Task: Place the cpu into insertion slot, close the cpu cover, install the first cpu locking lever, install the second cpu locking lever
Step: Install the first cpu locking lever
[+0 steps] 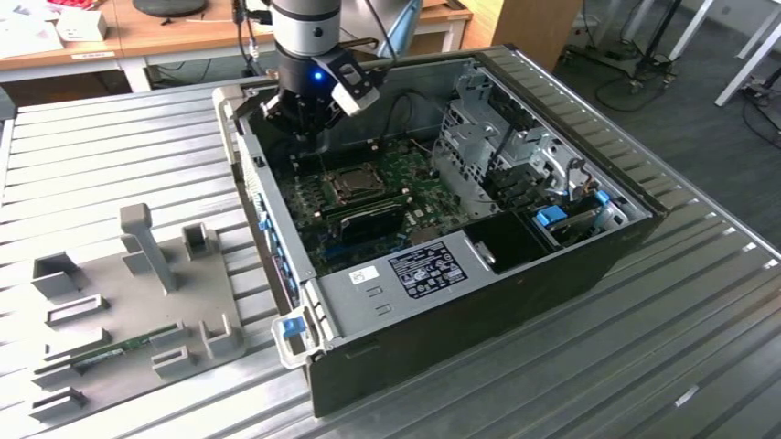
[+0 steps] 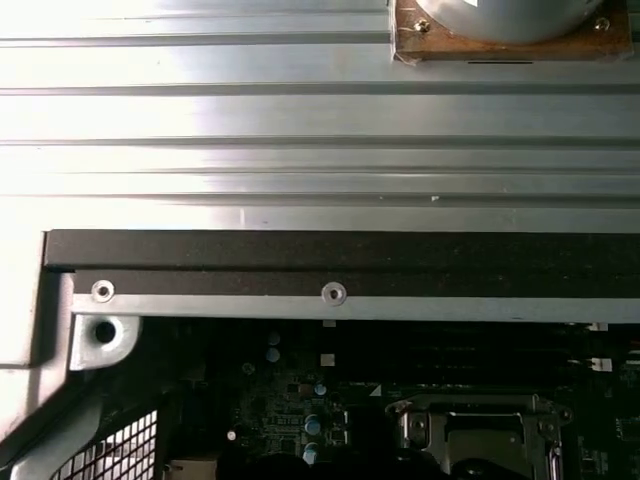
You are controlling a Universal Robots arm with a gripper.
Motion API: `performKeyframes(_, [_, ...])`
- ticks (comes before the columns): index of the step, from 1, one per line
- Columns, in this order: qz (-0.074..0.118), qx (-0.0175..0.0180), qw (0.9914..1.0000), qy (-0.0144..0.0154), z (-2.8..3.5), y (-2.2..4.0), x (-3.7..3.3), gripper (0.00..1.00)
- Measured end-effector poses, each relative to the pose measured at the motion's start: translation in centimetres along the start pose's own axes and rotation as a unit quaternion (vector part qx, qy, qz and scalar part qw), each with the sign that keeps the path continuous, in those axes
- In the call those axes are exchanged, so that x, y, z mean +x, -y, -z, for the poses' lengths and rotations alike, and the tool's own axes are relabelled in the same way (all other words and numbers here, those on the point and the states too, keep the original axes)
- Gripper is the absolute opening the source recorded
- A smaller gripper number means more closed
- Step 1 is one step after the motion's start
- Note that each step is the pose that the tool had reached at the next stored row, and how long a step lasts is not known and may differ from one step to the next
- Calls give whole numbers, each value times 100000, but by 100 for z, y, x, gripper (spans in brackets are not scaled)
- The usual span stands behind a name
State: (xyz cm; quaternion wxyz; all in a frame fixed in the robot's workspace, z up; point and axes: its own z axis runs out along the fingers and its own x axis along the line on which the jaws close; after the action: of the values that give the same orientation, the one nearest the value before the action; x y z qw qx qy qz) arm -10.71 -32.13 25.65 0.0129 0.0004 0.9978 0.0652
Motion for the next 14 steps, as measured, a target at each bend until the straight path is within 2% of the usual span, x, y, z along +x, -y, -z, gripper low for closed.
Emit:
performKeyframes(3, [-5, -5, 100000, 1, -2, 0, -43, 10])
performKeyframes(8, [-5, -22, 100000, 4, -6, 0, -160, 10])
performKeyframes(14, [0, -18, 100000, -3, -8, 1, -249, 10])
